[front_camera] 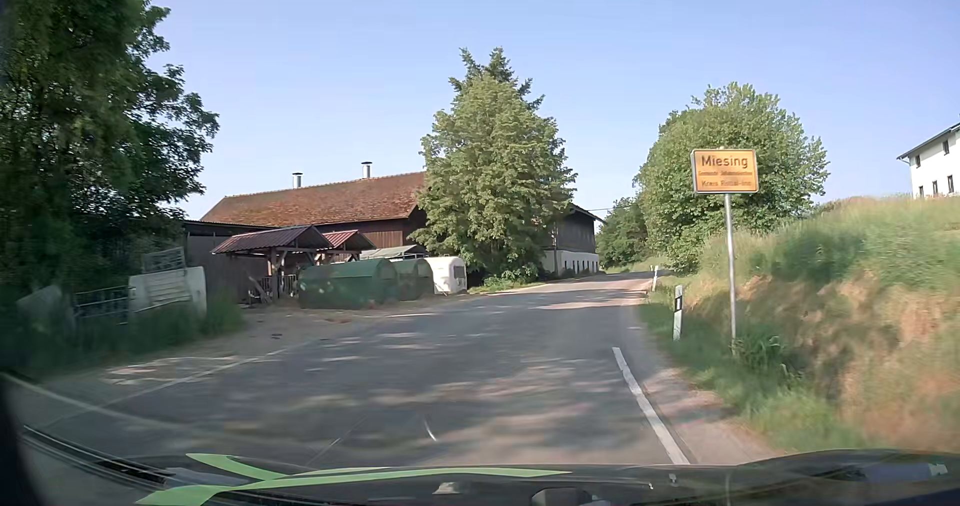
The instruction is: Follow the waypoints while adhering to traffic rules and regulations
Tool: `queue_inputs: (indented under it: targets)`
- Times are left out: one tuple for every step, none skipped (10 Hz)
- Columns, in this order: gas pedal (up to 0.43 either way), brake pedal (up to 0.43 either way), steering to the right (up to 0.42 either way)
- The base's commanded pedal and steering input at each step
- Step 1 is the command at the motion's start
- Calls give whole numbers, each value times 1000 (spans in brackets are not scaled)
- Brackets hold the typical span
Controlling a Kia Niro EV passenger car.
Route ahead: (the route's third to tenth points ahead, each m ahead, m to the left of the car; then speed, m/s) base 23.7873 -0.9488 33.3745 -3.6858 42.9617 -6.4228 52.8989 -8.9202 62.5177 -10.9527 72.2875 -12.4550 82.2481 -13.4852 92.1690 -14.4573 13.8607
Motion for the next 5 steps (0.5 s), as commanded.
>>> queue_inputs:
  targets:
    - [0, 146, 37]
    - [0, 128, 42]
    - [0, 79, 48]
    - [0, 12, 52]
    - [0, 6, 53]
